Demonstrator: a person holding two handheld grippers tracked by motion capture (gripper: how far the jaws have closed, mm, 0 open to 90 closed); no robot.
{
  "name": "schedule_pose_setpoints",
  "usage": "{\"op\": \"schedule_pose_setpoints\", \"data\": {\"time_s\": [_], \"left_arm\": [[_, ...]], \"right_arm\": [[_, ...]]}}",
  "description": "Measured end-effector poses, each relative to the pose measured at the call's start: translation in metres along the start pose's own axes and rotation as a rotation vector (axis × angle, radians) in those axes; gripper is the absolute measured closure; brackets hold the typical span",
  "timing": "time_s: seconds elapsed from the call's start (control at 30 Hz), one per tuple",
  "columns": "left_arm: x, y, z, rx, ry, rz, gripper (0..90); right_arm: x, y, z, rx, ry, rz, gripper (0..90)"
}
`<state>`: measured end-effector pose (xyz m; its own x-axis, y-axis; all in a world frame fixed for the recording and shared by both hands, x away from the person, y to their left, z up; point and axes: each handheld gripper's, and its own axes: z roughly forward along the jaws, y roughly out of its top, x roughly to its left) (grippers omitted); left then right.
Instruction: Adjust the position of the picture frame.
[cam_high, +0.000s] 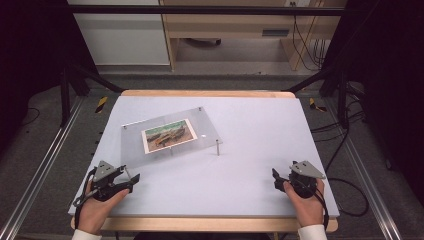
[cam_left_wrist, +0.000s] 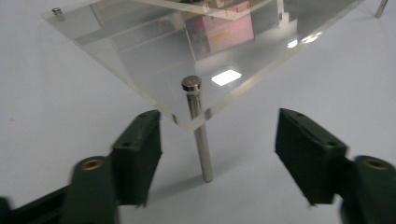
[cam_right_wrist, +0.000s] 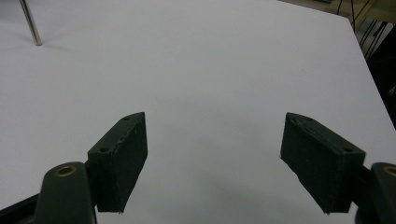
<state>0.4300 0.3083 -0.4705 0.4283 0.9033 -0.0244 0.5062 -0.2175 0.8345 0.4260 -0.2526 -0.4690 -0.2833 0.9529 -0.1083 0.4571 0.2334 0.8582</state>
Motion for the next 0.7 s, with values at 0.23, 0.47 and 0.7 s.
{"op": "schedule_pose_setpoints", "data": {"time_s": [0.23, 0.47, 0.7], "left_arm": [[0.008, 0.0, 0.006, -0.041, 0.01, -0.069, 67.5], [0.01, 0.004, 0.002, -0.064, -0.014, -0.115, 83.9], [0.008, 0.009, -0.002, -0.08, -0.043, -0.136, 84.0]], "right_arm": [[0.002, 0.0, 0.0, 0.004, 0.006, -0.009, 23.1], [0.004, 0.001, 0.001, 0.009, 0.004, -0.026, 23.1], [0.012, 0.005, 0.003, 0.008, 0.0, -0.06, 21.6]]}}
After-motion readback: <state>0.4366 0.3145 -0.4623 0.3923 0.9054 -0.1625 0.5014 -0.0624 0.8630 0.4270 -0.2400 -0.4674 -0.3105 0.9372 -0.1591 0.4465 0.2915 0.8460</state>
